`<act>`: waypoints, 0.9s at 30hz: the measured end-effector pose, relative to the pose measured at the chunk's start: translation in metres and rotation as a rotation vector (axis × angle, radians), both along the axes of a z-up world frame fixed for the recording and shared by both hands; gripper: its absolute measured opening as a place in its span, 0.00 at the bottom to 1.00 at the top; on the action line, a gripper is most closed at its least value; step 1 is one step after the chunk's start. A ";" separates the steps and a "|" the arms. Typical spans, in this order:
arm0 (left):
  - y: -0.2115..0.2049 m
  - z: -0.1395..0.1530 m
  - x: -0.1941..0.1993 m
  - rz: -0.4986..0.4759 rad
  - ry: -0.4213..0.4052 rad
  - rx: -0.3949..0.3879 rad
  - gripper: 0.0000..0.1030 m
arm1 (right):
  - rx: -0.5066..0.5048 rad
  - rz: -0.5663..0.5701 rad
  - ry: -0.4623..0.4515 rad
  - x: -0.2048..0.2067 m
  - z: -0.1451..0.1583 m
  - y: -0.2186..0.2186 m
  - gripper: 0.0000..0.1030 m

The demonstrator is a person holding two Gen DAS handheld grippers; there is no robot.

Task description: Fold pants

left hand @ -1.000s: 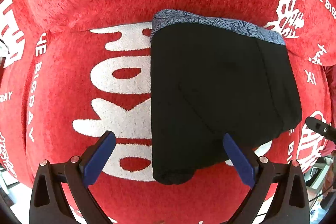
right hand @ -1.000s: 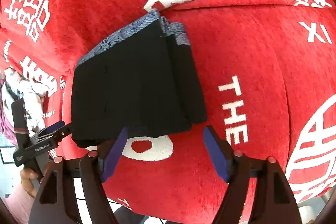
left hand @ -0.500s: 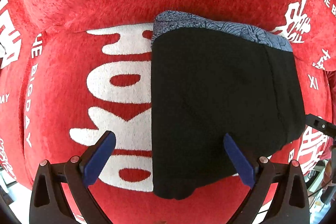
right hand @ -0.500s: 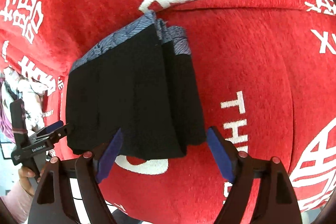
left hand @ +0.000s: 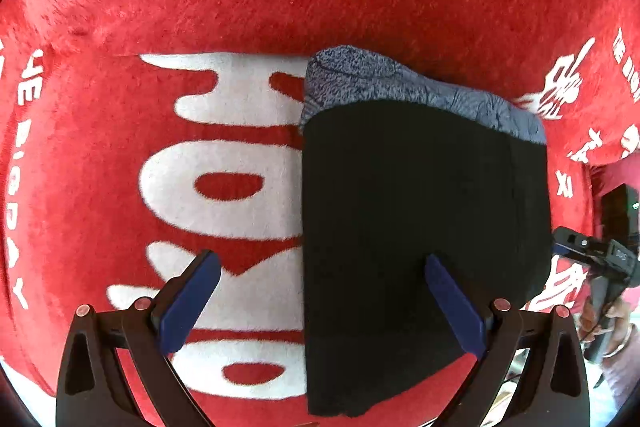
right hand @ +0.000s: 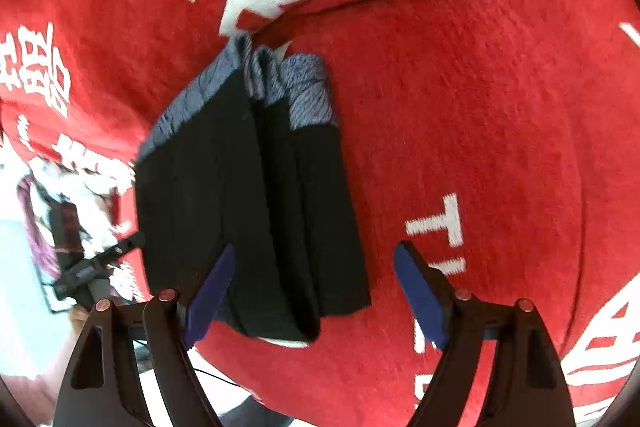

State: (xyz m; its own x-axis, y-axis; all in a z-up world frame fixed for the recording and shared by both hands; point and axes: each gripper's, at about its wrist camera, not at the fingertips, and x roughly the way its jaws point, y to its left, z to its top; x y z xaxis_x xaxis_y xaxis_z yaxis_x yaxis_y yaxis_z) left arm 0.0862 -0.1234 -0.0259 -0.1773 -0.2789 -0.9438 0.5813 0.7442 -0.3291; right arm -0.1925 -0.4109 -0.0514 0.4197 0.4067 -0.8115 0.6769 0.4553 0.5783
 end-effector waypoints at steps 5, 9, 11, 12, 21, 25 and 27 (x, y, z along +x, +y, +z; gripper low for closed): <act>-0.017 -0.024 0.003 0.026 0.066 -0.048 1.00 | 0.090 -0.015 -0.082 0.008 -0.017 -0.012 0.82; -0.032 -0.030 -0.004 0.005 0.060 -0.075 1.00 | 0.147 0.026 -0.136 0.023 -0.030 -0.015 0.83; -0.038 -0.037 -0.007 -0.015 0.053 -0.085 1.00 | 0.142 0.060 -0.143 0.031 -0.034 -0.014 0.83; -0.040 -0.040 -0.007 -0.017 0.056 -0.089 1.00 | 0.141 0.073 -0.144 0.032 -0.036 -0.013 0.83; -0.055 -0.040 -0.018 -0.006 0.067 -0.089 0.98 | 0.170 0.005 -0.115 0.027 -0.039 -0.026 0.68; -0.051 -0.026 -0.021 -0.016 0.038 -0.145 0.75 | 0.140 0.020 -0.117 0.027 -0.029 -0.024 0.53; -0.045 -0.016 -0.023 -0.023 0.016 -0.161 0.65 | 0.109 0.027 -0.120 0.033 -0.021 -0.014 0.48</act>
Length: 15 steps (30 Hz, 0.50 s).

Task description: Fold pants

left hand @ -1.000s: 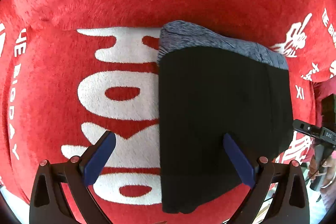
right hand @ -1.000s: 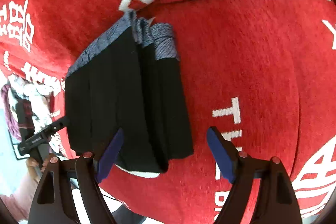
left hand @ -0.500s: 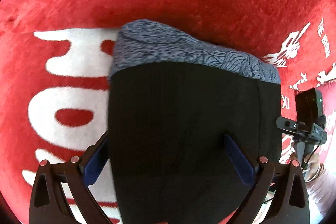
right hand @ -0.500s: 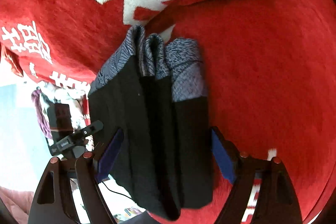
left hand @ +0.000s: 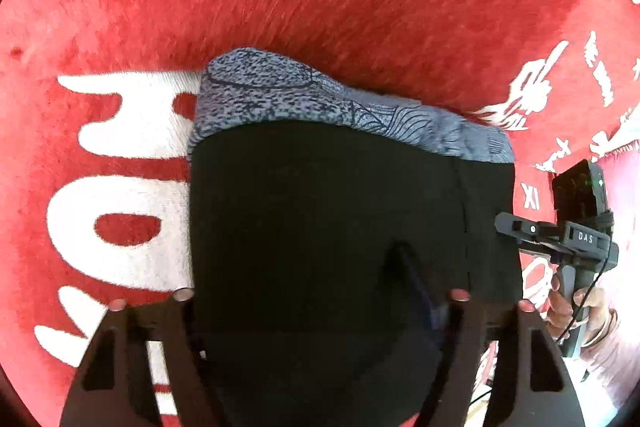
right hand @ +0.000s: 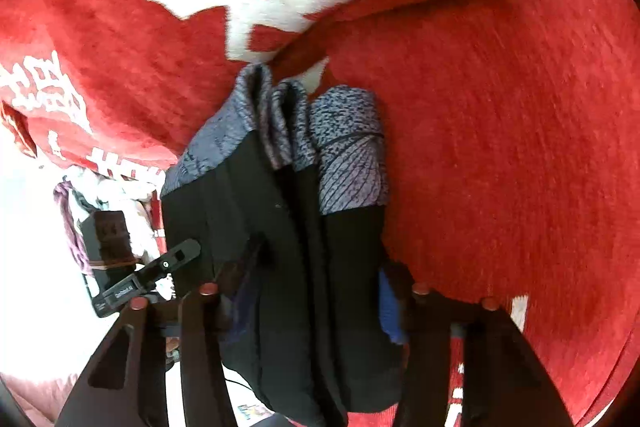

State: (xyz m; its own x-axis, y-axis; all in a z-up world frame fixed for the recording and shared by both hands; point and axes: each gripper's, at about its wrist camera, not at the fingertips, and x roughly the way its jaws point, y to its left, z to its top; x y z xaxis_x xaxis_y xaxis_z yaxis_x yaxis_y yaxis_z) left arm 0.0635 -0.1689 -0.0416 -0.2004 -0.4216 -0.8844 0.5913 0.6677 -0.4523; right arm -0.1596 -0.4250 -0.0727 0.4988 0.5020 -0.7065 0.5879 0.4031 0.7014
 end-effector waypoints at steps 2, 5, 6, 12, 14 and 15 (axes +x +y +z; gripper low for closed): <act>0.006 0.007 0.001 0.008 0.006 -0.019 0.61 | -0.002 -0.007 -0.013 0.000 0.009 0.004 0.45; 0.010 0.021 -0.004 -0.004 0.005 -0.035 0.59 | 0.018 -0.019 -0.043 -0.001 0.021 0.011 0.41; 0.013 0.025 -0.006 -0.011 -0.002 -0.035 0.59 | 0.022 -0.019 -0.051 -0.002 0.026 0.012 0.41; 0.050 0.057 -0.016 -0.034 -0.025 -0.039 0.59 | 0.055 0.009 -0.095 -0.009 0.056 0.044 0.41; 0.064 0.064 -0.020 -0.041 -0.036 -0.030 0.59 | 0.073 0.009 -0.109 -0.015 0.062 0.060 0.41; 0.073 0.067 -0.022 -0.047 -0.045 -0.021 0.59 | 0.080 0.009 -0.112 -0.016 0.064 0.069 0.41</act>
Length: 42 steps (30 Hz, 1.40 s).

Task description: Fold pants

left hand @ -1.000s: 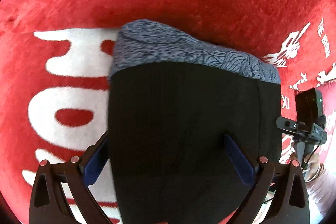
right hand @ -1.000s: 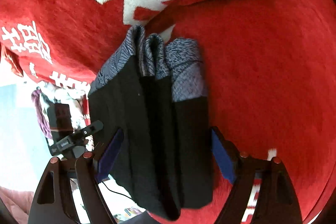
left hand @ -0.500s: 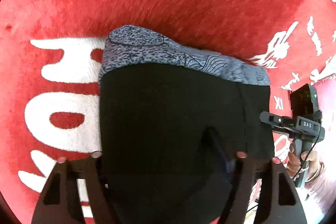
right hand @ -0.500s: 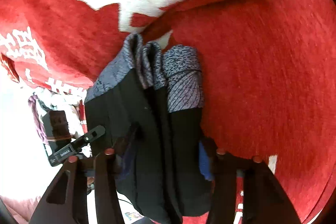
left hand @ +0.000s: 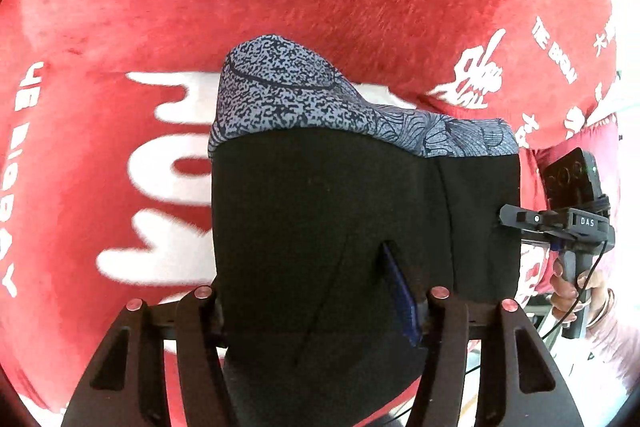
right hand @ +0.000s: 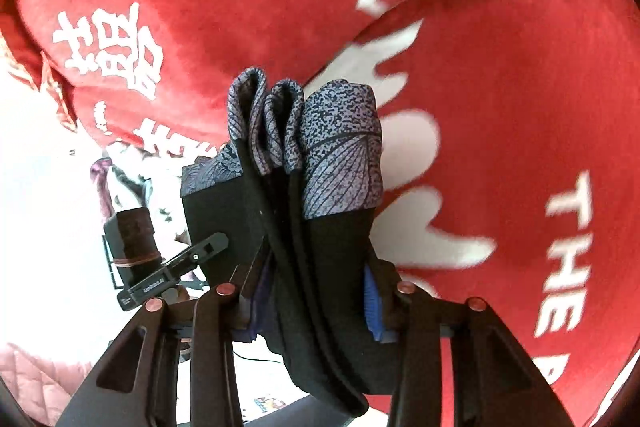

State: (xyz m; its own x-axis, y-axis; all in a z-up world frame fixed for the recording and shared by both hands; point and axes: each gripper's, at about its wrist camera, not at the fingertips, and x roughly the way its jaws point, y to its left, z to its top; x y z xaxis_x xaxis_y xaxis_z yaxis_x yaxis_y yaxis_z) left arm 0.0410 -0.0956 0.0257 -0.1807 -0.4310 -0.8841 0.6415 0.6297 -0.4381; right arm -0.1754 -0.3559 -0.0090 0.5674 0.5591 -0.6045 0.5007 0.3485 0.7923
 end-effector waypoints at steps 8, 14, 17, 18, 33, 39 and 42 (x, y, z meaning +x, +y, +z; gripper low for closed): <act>0.072 -0.009 -0.015 -0.010 -0.001 0.069 0.59 | 0.070 -0.028 0.000 -0.024 -0.018 0.074 0.41; 0.095 -0.046 -0.016 -0.010 -0.034 0.109 0.72 | 0.023 0.010 0.062 -0.022 -0.045 0.106 0.41; 0.093 -0.053 -0.011 -0.013 -0.052 0.106 0.86 | 0.018 -0.007 0.063 -0.021 -0.048 0.105 0.42; 0.091 -0.055 -0.011 -0.022 -0.076 0.115 0.93 | 0.005 -0.002 0.071 -0.020 -0.049 0.104 0.44; 0.101 -0.018 -0.035 -0.010 -0.184 0.261 0.97 | -0.141 -0.018 0.275 -0.033 -0.025 0.107 0.68; 0.106 0.016 -0.054 0.012 -0.243 0.296 0.97 | -0.272 -0.027 0.377 -0.042 0.008 0.117 0.78; 0.106 0.027 -0.060 0.021 -0.243 0.315 0.99 | -0.341 -0.025 0.400 -0.042 0.027 0.128 0.81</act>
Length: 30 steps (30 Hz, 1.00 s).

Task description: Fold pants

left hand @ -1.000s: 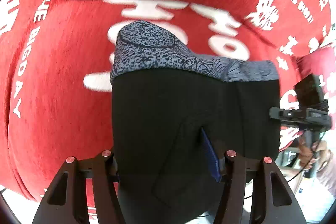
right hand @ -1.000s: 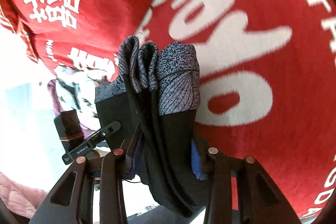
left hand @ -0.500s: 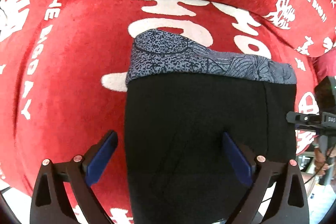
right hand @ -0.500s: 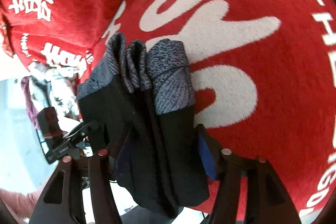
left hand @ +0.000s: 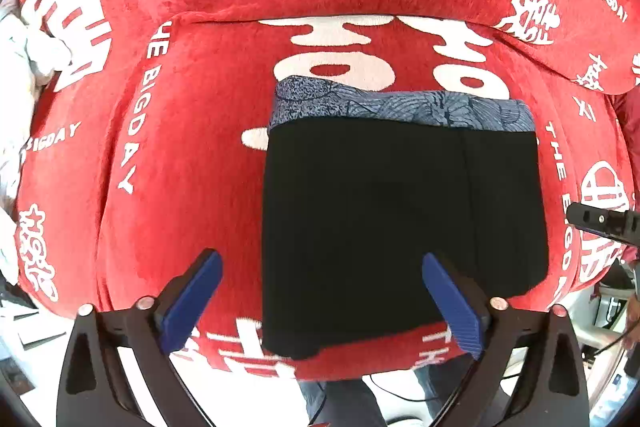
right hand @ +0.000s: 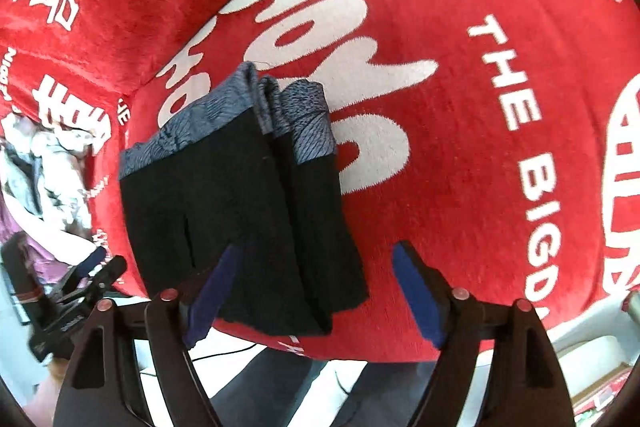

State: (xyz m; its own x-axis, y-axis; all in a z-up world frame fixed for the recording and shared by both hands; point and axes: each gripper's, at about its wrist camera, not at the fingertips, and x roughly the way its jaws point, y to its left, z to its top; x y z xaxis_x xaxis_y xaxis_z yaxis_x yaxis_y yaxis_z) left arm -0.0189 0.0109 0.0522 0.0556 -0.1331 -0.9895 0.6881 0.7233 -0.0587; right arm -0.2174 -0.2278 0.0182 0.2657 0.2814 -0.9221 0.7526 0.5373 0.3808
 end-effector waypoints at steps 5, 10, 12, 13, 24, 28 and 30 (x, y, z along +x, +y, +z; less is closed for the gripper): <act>0.000 0.018 -0.007 0.012 -0.020 0.031 0.99 | -0.133 0.042 0.024 0.006 0.036 0.021 0.84; -0.005 0.037 -0.016 -0.016 -0.078 0.074 0.99 | -0.225 0.067 0.012 0.016 0.068 0.036 1.00; -0.005 0.045 -0.016 -0.016 -0.081 0.069 0.99 | -0.241 0.081 0.029 0.020 0.076 0.041 1.00; -0.005 0.049 -0.016 -0.012 -0.083 0.069 0.99 | -0.245 0.095 0.049 0.023 0.080 0.043 1.00; -0.009 0.082 -0.013 -0.005 -0.100 0.062 0.99 | -0.246 0.144 0.107 0.037 0.113 0.065 1.00; -0.012 0.085 -0.013 -0.016 -0.097 0.064 0.99 | -0.244 0.137 0.112 0.040 0.117 0.068 1.00; -0.013 0.088 -0.012 -0.020 -0.097 0.060 0.99 | -0.242 0.136 0.112 0.041 0.118 0.069 1.00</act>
